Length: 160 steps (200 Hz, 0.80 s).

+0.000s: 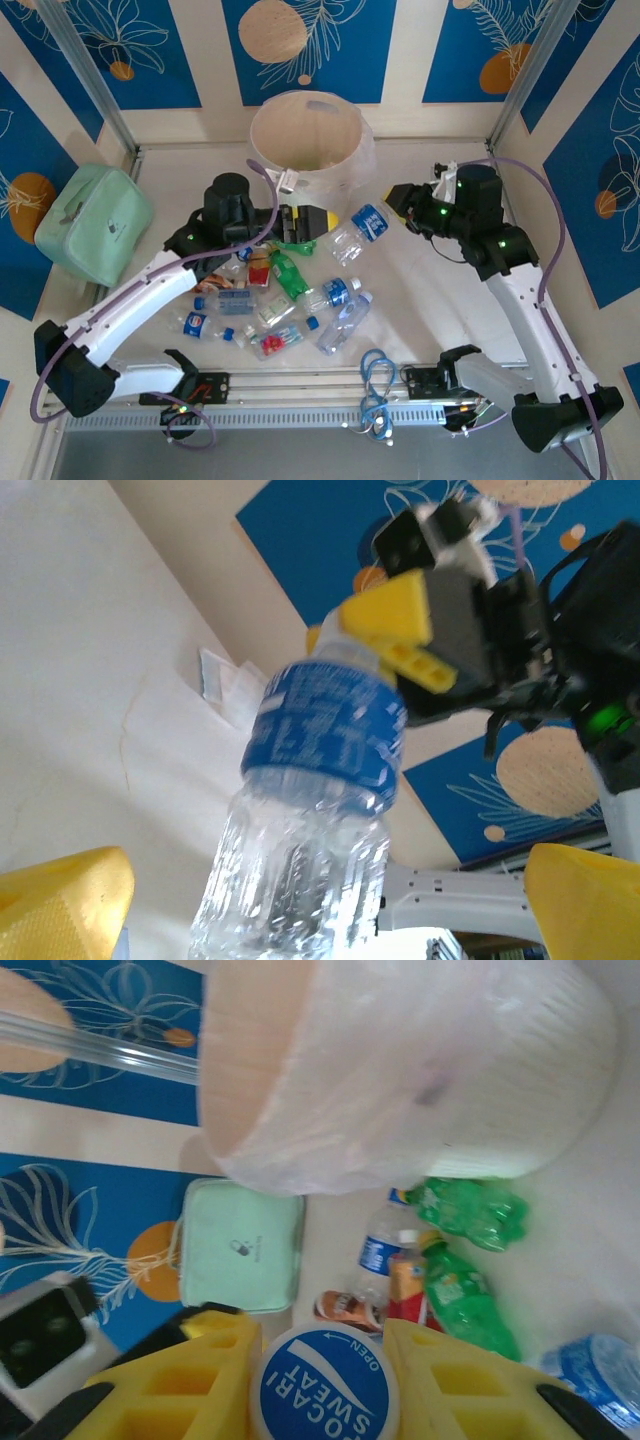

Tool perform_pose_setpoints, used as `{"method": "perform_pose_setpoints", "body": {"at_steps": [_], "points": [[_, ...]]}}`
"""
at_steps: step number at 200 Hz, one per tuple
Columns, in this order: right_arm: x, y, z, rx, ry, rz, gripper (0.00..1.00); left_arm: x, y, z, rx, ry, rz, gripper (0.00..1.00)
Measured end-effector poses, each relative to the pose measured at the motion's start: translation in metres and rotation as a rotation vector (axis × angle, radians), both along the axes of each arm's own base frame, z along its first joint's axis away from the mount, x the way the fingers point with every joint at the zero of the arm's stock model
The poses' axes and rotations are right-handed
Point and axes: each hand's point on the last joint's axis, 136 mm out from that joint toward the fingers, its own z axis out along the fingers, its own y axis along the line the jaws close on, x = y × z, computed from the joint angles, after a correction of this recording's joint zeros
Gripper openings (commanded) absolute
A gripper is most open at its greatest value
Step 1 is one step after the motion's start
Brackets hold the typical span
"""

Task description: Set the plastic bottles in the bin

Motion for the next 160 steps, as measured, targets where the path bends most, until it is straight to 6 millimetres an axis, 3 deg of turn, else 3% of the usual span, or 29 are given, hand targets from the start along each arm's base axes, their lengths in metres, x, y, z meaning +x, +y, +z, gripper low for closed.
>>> {"method": "perform_pose_setpoints", "body": {"at_steps": [46,112,160], "points": [[0.004,0.005,0.024,0.038,-0.058,0.018,0.33,-0.008,-0.005,0.006,-0.029,0.004,-0.05,1.0],[0.019,0.011,0.028,0.08,-0.023,0.014,0.33,-0.014,-0.009,0.015,-0.073,-0.007,-0.088,0.98],[0.023,0.014,0.034,0.099,-0.009,0.01,0.33,-0.022,-0.012,0.001,-0.018,-0.02,-0.108,0.95]]}}
